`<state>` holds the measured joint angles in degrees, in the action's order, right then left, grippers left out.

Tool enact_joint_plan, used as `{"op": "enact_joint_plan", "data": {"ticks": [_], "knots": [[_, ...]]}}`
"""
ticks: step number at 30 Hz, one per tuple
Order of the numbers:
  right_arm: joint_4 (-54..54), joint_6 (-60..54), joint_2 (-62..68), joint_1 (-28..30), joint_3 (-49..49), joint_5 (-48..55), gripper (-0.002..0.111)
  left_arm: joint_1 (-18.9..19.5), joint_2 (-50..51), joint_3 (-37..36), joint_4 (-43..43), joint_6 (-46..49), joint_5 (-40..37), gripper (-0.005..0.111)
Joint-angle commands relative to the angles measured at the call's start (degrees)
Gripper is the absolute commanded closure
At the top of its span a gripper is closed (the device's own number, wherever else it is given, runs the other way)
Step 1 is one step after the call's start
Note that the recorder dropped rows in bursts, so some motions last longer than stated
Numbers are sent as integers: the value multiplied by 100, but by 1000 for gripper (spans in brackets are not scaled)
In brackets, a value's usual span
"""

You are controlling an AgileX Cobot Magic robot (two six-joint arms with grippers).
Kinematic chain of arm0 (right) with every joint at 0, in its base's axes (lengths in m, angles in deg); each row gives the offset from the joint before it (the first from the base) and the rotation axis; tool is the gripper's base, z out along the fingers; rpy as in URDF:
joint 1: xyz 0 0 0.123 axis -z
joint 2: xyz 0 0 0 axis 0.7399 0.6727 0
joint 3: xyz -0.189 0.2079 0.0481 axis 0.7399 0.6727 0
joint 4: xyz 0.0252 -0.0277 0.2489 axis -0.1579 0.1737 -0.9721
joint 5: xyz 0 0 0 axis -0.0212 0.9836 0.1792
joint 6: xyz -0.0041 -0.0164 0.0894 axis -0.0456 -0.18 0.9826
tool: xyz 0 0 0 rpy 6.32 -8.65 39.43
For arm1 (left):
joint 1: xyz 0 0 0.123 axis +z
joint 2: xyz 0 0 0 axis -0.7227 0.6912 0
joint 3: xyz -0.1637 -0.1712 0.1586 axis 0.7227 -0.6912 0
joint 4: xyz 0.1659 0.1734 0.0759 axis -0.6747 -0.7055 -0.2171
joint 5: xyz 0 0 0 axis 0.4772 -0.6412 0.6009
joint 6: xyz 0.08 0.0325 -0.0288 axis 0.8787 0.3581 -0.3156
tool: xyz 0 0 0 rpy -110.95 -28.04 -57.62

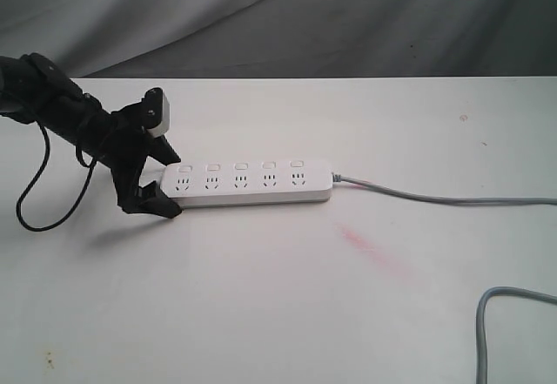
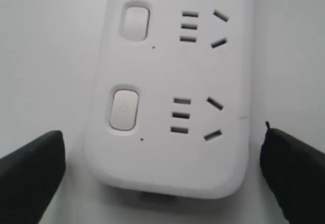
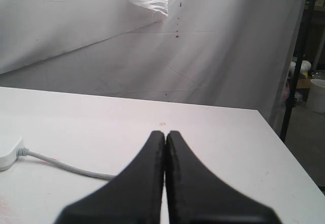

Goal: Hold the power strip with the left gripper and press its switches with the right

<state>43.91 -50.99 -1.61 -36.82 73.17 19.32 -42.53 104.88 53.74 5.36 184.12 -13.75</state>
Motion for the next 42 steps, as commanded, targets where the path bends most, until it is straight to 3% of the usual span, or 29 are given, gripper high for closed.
{"op": "enact_joint_plan", "data": {"ticks": [1, 4, 10, 15, 20, 22, 24, 26, 27, 29, 34, 42], "knots": [[39, 12, -32, 48, 19, 20, 108, 3, -320, 37, -35, -706, -174, 2], [39, 12, -32, 48, 19, 20, 108, 31, -698, 37, -75, -1327, -377, 2], [39, 12, -32, 48, 19, 20, 108, 78, -1743, 37, -196, -3618, -1198, 2], [39, 12, -32, 48, 19, 20, 108, 78, -2855, 37, -196, -5212, -1301, 2], [39, 12, -32, 48, 19, 20, 108, 78, -3807, 37, -196, -5405, -1651, 5], [39, 12, -32, 48, 19, 20, 108, 78, -4140, 37, -196, -5619, -1677, 13], [39, 12, -32, 48, 19, 20, 108, 78, -4432, 37, -196, -5740, -1691, 30], [39, 12, -32, 48, 19, 20, 108, 78, -4663, 37, -196, -5740, -1691, 54], [39, 12, -32, 48, 19, 20, 108, 78, -4873, 37, -196, -5908, -1691, 79], [39, 24, -32, 48, 19, 20, 108, 78, -5167, 37, -141, -6208, -1720, 106], [39, 24, -32, 48, 19, 20, 108, 78, -5560, 37, -151, -6174, -1720, 105], [39, 24, -32, 48, 19, 20, 108, 102, -5700, 37, -1284, -6174, -1720, 105]]}}
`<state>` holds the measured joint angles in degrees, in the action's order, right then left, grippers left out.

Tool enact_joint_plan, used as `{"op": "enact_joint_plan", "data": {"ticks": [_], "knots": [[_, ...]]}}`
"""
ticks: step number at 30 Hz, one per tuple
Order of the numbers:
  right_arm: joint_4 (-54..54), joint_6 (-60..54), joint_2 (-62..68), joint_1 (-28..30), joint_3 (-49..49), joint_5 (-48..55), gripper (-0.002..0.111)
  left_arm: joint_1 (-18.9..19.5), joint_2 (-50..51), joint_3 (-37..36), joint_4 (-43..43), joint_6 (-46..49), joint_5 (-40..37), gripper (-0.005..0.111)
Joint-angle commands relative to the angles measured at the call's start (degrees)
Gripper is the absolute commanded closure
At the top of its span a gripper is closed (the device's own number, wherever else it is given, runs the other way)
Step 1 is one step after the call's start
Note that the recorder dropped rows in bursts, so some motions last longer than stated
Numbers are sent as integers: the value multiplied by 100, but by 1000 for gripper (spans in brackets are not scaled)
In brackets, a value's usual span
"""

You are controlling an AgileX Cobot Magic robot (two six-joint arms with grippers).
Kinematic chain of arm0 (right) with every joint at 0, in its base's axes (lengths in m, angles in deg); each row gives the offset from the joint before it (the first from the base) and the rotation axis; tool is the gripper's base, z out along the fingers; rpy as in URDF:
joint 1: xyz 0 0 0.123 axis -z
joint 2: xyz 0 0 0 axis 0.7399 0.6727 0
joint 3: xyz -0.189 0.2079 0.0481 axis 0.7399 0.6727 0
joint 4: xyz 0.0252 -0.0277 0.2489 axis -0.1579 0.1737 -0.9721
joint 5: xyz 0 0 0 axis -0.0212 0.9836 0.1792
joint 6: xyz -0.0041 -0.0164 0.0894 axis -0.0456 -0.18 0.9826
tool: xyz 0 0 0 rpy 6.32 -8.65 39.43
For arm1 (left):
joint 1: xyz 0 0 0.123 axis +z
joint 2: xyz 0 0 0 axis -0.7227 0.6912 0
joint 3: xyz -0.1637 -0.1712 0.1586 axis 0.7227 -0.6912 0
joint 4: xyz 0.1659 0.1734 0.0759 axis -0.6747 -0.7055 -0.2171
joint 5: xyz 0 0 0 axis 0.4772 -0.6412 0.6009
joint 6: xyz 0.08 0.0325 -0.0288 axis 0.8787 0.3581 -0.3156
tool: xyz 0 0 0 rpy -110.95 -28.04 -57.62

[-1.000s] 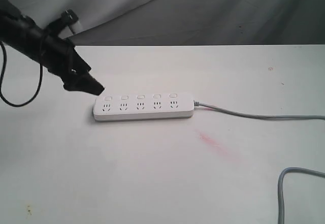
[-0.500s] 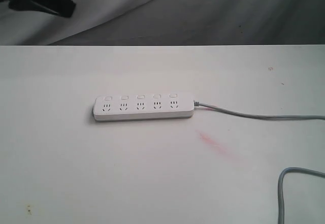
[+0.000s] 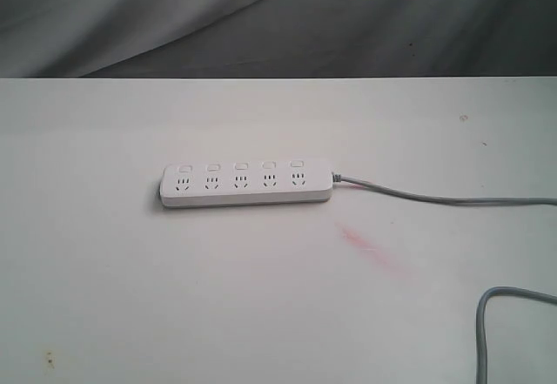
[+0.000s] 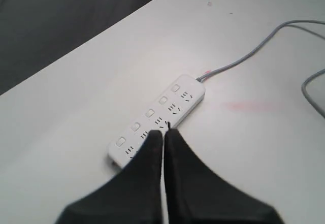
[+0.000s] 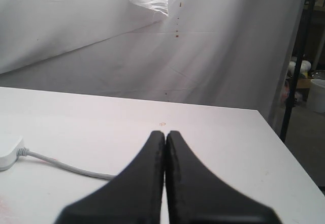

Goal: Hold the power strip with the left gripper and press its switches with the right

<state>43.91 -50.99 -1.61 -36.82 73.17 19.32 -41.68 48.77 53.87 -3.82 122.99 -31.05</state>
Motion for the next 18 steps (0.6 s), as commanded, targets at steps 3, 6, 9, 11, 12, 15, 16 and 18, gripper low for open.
{"op": "enact_joint_plan", "data": {"ticks": [3, 6, 9, 11, 12, 15, 16, 18], "knots": [[39, 24, -32, 48, 19, 20, 108, 17, -380, 12, -619, -61, 10, 105], [39, 24, -32, 48, 19, 20, 108, 5, -1133, -133, -1159, -528, 455, 105], [39, 24, -32, 48, 19, 20, 108, 5, -1970, -815, -1697, -826, 1647, 105], [39, 24, -32, 48, 19, 20, 108, 5, -2434, -1436, -1877, -826, 2346, 105], [39, 24, -32, 48, 19, 20, 108, 5, -2617, -1798, -1935, -826, 2628, 105], [39, 24, -32, 48, 19, 20, 108, 5, -3570, -3427, -2022, -856, 4043, 105], [39, 24, -32, 48, 19, 20, 108, 5, -3844, -3977, -2022, -1025, 4484, 105], [39, 24, -32, 48, 19, 20, 108, -37, -4382, -5252, -2011, -1596, 5551, 105]]}}
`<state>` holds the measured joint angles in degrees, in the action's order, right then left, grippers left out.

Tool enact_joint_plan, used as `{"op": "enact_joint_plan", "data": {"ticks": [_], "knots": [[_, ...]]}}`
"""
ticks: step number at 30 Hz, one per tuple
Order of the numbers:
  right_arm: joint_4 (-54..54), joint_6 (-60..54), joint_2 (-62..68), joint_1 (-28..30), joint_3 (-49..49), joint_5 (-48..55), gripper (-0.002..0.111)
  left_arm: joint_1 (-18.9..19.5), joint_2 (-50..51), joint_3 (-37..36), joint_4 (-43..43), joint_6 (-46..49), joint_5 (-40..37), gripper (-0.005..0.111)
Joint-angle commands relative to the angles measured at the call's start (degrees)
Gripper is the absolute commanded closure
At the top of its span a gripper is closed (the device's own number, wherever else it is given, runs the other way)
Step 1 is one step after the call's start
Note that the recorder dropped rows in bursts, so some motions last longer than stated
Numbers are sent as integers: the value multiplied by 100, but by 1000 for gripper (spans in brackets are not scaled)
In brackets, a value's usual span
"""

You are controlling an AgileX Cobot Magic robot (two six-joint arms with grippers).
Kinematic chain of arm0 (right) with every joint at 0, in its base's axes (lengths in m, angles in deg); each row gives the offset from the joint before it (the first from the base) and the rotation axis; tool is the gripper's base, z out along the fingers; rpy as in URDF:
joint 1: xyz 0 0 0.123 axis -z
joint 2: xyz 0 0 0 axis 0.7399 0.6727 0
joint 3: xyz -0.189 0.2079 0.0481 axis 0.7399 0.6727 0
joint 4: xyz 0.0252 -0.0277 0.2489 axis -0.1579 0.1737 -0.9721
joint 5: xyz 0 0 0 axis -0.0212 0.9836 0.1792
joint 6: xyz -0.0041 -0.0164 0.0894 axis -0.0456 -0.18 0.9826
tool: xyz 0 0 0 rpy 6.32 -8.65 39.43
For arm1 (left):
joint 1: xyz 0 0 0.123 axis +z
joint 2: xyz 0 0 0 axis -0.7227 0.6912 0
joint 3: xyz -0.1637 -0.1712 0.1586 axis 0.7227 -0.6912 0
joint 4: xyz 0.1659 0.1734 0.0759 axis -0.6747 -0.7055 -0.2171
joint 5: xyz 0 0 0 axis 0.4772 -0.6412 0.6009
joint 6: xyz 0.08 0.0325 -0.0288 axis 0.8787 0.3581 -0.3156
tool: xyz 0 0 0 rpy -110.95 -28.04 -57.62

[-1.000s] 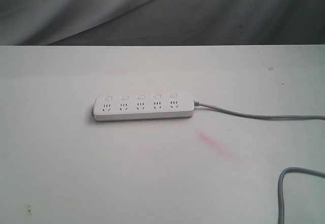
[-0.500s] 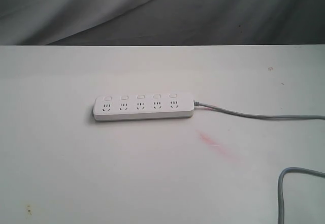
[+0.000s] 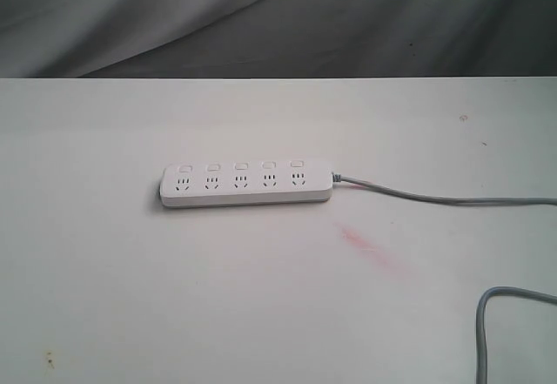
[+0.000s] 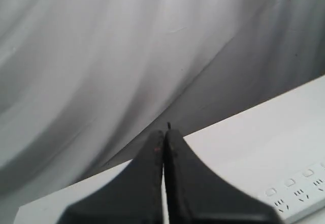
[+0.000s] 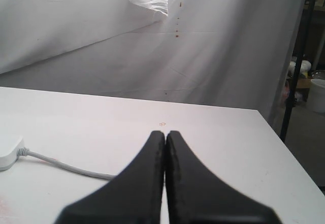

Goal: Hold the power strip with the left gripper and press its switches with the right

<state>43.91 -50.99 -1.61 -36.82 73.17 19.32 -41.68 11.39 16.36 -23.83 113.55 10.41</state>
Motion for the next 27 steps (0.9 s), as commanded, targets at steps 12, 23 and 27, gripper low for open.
{"op": "enact_joint_plan", "data": {"ticks": [12, 23, 27], "knots": [[39, 24, -32, 48, 19, 20, 108, -744, -2498, -4715, 687, -1263, 3773, 105], [39, 24, -32, 48, 19, 20, 108, -744, -3644, -4992, 5, -1166, 2034, 105], [39, 24, -32, 48, 19, 20, 108, -744, -3675, -4992, 5, -1166, 1157, 105]]}}
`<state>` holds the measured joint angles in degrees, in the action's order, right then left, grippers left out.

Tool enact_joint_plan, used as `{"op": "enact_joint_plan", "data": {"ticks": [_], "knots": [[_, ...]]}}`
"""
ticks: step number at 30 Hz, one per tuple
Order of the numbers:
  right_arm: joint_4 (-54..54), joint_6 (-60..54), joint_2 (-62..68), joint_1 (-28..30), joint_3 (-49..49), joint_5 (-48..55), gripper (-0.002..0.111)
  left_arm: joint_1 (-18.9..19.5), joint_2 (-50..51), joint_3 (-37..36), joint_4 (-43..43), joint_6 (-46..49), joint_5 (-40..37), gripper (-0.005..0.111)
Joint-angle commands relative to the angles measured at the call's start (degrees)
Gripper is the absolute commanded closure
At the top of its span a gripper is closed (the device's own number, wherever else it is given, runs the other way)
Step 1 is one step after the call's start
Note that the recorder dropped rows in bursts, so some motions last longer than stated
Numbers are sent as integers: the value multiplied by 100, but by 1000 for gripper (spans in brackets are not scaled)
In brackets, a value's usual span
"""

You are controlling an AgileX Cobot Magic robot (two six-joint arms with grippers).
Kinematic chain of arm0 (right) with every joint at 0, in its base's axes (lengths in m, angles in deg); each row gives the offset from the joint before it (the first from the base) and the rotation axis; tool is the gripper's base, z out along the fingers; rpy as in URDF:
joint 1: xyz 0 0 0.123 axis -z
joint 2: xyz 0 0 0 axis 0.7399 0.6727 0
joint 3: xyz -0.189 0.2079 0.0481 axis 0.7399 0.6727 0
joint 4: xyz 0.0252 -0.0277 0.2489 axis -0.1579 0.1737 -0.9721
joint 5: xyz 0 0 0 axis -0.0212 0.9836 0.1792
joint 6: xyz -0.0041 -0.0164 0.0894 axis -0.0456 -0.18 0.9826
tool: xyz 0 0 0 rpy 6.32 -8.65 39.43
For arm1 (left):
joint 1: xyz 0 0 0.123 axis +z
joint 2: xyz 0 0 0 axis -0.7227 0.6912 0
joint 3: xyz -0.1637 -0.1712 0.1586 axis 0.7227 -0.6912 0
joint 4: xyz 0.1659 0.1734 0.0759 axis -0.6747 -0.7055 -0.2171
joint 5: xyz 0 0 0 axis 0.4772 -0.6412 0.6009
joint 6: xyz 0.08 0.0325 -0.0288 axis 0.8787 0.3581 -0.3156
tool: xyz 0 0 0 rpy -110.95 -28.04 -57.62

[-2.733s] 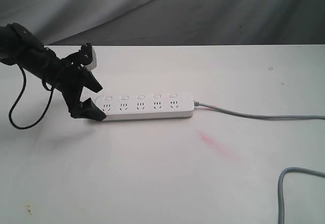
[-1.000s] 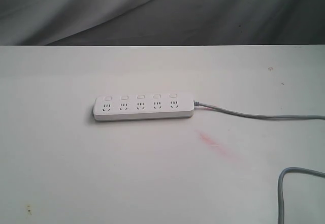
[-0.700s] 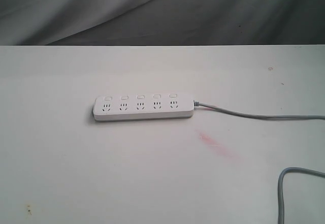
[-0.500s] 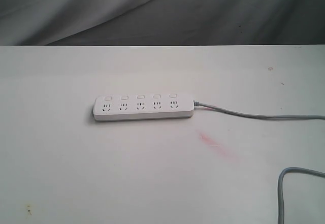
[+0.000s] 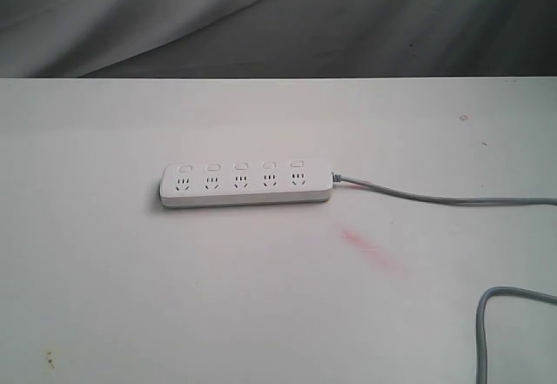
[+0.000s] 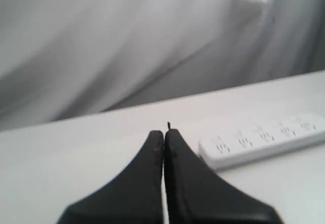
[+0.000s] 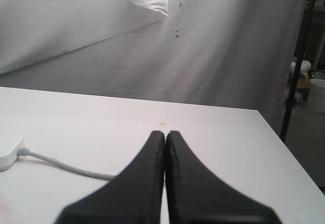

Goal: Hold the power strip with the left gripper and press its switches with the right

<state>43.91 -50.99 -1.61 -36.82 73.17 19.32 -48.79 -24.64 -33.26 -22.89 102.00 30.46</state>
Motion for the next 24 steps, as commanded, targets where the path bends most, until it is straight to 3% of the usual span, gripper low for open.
{"op": "enact_joint_plan", "data": {"ticks": [1, 24], "knots": [[39, 24, -32, 48, 19, 20, 108, -33, -72, -30, -89, -11, -824, 105], [39, 24, -32, 48, 19, 20, 108, -33, -72, -30, -89, -11, -800, 105]]}}
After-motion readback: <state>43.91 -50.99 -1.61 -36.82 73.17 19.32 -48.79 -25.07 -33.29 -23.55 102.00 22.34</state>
